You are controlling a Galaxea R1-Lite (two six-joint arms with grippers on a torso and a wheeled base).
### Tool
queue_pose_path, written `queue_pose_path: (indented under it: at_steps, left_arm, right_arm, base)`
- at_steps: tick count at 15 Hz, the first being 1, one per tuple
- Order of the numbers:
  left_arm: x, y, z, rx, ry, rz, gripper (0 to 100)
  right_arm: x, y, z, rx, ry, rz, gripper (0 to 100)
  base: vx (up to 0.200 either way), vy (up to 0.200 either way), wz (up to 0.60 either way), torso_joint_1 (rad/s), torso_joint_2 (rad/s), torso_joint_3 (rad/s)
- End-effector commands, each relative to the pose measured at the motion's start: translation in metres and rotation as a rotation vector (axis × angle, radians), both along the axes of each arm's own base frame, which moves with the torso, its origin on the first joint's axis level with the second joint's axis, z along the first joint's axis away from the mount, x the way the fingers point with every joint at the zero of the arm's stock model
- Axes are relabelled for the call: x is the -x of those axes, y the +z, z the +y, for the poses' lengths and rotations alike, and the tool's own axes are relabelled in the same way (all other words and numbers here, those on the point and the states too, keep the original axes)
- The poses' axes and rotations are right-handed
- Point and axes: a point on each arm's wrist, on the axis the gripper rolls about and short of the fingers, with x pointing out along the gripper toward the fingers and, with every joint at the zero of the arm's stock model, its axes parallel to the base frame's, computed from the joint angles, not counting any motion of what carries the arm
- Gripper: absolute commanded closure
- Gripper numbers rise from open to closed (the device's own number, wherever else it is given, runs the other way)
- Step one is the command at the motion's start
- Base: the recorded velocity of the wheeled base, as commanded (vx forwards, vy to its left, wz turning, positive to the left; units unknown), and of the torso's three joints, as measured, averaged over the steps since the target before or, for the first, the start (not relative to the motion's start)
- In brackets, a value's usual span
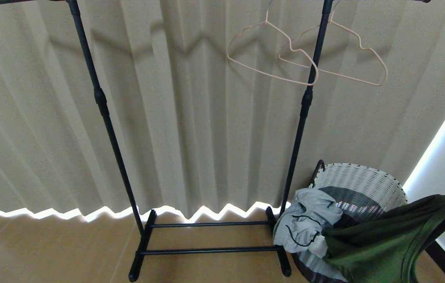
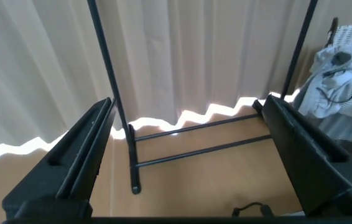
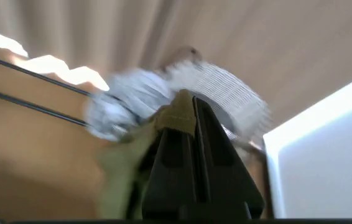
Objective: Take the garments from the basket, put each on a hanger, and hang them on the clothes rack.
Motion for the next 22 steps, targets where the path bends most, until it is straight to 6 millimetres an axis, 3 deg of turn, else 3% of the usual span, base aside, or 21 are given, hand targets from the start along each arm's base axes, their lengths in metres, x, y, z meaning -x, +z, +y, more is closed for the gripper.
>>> queue_pose_path:
  at_steps: [1,4,8,10,13,15,17,19,21,22]
  left_arm:
    - [0.000,0.000,0.000,-0.014,-0.009,-0.001,0]
    - [0.001,0.007,-0.001,-0.023,-0.084,-0.052,0]
    - [0.001,0.061,-0.003,-0.031,-0.277,-0.112,0]
    - [-0.028,0.099,-0.004,-0.014,-0.347,-0.026,0]
    - [-0.091,0.127,-0.021,0.036,-0.536,0.031,0]
    - [-0.125,0.125,-0.037,0.047,-0.590,0.088,0]
    - [-0.144,0.118,-0.057,0.043,-0.669,0.152,0]
    - [-0.164,0.102,-0.097,0.022,-0.775,0.224,0]
    - [-0.170,0.090,-0.133,0.028,-0.804,0.262,0]
    - [-0.173,0.082,-0.160,0.031,-0.791,0.294,0]
  right_arm:
    - [-0.005,0.005,0.016,-0.060,0.127,0.017,100]
    - [-0.006,0.020,0.037,-0.217,0.262,0.029,100]
    - [-0.011,0.030,0.058,-0.291,0.383,0.057,100]
    - [-0.020,0.039,0.071,-0.339,0.423,0.080,100]
    - [-0.034,0.045,0.096,-0.420,0.483,0.088,100]
    - [-0.049,0.043,0.109,-0.433,0.498,0.057,100]
    - [-0.061,0.043,0.119,-0.438,0.502,0.045,100]
    - [-0.074,0.052,0.129,-0.454,0.508,0.008,100]
    - [-0.078,0.058,0.132,-0.463,0.512,-0.008,100]
    - [-0.079,0.062,0.133,-0.468,0.514,-0.020,100]
  base:
    - [0.000,0.000,0.00,0.000,0.00,0.000]
    - [0.000,0.000,0.00,0.000,0.00,0.000]
    - [0.000,0.000,0.00,0.000,0.00,0.000]
    - [0.000,0.000,0.00,0.000,0.00,0.000]
    - [0.000,0.000,0.00,0.000,0.00,0.000]
    - [0.000,0.000,0.00,0.000,0.00,0.000]
    - [0.000,0.000,0.00,0.000,0.00,0.000]
    - [0.000,0.000,0.00,0.000,0.00,0.000]
    - [0.000,0.000,0.00,0.000,0.00,0.000]
    - [0.000,0.000,0.00,0.000,0.00,0.000]
